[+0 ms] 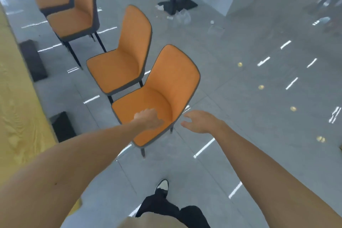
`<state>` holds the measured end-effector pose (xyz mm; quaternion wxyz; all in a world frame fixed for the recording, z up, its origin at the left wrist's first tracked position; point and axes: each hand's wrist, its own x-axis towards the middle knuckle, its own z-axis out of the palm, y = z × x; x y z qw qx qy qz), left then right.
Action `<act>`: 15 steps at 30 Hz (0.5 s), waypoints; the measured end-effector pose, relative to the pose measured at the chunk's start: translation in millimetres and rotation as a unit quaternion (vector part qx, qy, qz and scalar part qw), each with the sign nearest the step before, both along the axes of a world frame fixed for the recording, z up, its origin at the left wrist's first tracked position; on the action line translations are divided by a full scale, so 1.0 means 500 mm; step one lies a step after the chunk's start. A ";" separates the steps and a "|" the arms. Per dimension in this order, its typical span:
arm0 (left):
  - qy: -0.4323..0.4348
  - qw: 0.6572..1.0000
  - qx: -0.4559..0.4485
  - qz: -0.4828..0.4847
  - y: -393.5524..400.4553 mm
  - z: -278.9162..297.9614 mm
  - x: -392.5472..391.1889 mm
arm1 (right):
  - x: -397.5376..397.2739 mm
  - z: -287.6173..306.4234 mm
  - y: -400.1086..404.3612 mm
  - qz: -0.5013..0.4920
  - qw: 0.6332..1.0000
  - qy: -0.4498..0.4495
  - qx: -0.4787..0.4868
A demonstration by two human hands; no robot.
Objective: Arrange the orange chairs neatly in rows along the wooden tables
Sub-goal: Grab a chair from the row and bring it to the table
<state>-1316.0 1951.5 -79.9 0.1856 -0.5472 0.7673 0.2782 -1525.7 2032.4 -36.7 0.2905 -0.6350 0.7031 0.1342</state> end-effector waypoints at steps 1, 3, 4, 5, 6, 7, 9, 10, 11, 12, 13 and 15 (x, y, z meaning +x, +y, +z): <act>-0.004 1.000 0.000 0.009 -0.030 0.008 -0.029 | -0.034 -0.001 -0.044 0.010 1.000 -0.001 -0.001; -0.005 1.000 -0.004 0.030 -0.090 0.022 -0.080 | -0.095 -0.001 -0.131 0.037 0.999 -0.007 0.002; -0.001 0.999 -0.004 0.045 -0.120 0.026 -0.105 | -0.124 0.001 -0.175 0.056 0.998 -0.007 0.006; 0.001 0.998 -0.002 0.061 -0.150 0.027 -0.128 | -0.151 0.001 -0.220 0.077 0.997 -0.006 0.007; 0.005 0.997 -0.004 0.078 -0.178 0.032 -0.153 | -0.177 0.003 -0.267 0.100 0.995 -0.007 0.002; 0.008 0.995 -0.008 0.098 -0.205 0.037 -0.178 | -0.202 0.005 -0.313 0.123 0.992 -0.005 -0.004; 0.009 0.989 -0.020 0.144 -0.245 0.048 -0.223 | -0.245 0.004 -0.398 0.168 0.986 -0.002 -0.015; 0.009 0.985 -0.027 0.171 -0.260 0.054 -0.244 | -0.264 0.000 -0.440 0.188 0.982 -0.003 -0.024; 0.013 0.979 -0.037 0.202 -0.274 0.059 -0.266 | -0.283 -0.004 -0.486 0.212 0.977 -0.005 -0.032; 0.019 0.972 -0.048 0.229 -0.283 0.067 -0.282 | -0.296 -0.007 -0.520 0.233 0.972 -0.007 -0.037; 0.026 0.967 -0.052 0.249 -0.288 0.074 -0.293 | -0.305 -0.009 -0.547 0.251 0.967 -0.011 -0.039; 0.035 0.952 -0.045 0.301 -0.291 0.070 -0.317 | -0.316 -0.002 -0.594 0.312 0.950 -0.006 -0.033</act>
